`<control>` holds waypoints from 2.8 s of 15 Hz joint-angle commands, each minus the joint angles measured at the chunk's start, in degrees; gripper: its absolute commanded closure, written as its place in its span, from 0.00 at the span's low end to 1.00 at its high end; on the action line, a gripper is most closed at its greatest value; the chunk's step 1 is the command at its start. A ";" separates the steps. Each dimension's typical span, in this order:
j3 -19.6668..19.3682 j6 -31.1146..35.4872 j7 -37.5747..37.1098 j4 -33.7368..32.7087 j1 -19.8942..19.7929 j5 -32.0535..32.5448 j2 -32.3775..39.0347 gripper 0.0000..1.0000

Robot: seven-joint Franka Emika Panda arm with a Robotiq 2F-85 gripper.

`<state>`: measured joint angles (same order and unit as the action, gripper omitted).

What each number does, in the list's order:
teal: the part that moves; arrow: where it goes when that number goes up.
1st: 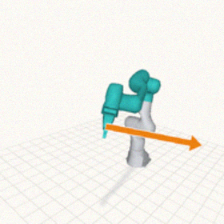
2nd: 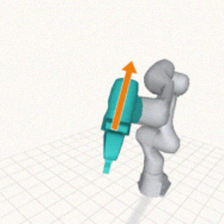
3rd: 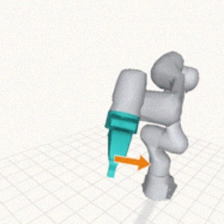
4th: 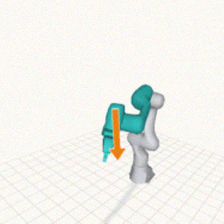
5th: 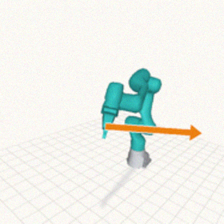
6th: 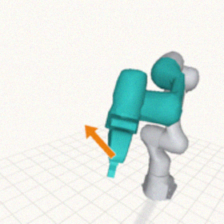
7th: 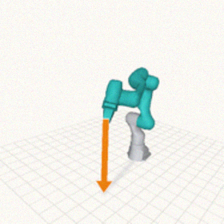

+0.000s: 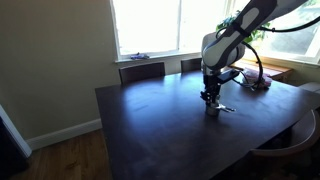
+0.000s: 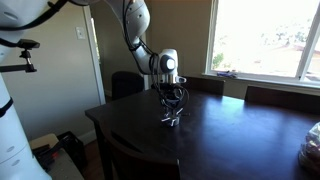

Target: Unstack the pots on the table

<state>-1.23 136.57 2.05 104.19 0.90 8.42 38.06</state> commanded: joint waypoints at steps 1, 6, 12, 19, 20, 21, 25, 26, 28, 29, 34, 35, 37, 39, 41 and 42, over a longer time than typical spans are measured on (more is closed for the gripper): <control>-0.62 0.28 -0.95 1.56 0.62 0.32 -0.73 0.59; -0.70 0.15 -1.03 1.08 0.63 0.35 -0.09 0.60; -0.91 0.21 -0.92 0.95 0.42 0.37 0.77 0.57; -0.83 0.38 -0.70 0.85 0.42 0.39 0.80 0.97; -0.79 0.36 -0.67 0.79 0.40 0.35 0.83 0.97; -0.65 -0.17 -0.46 0.54 0.31 0.18 0.84 0.98; -0.29 -0.56 0.03 0.74 -0.01 -0.27 -0.01 0.94; -0.30 -0.49 -0.04 0.95 0.05 -0.24 -0.37 0.95; -0.38 -0.04 -0.10 1.74 0.24 0.04 -1.58 0.95; -0.35 0.39 0.03 2.26 0.29 0.18 -2.27 0.95; -0.45 1.02 -0.21 2.87 0.86 0.76 -4.25 0.95; -0.44 1.16 -0.27 3.05 1.00 0.86 -4.75 0.95; -0.22 1.59 -0.07 3.59 1.22 0.90 -6.00 0.95; 0.19 1.84 0.22 4.07 1.43 0.80 -7.21 0.95; 0.82 2.30 0.45 4.38 1.76 0.60 -8.15 0.95; 1.16 2.68 0.62 4.38 1.94 0.46 -8.39 0.95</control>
<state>-0.69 136.96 2.28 104.28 2.14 8.41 34.00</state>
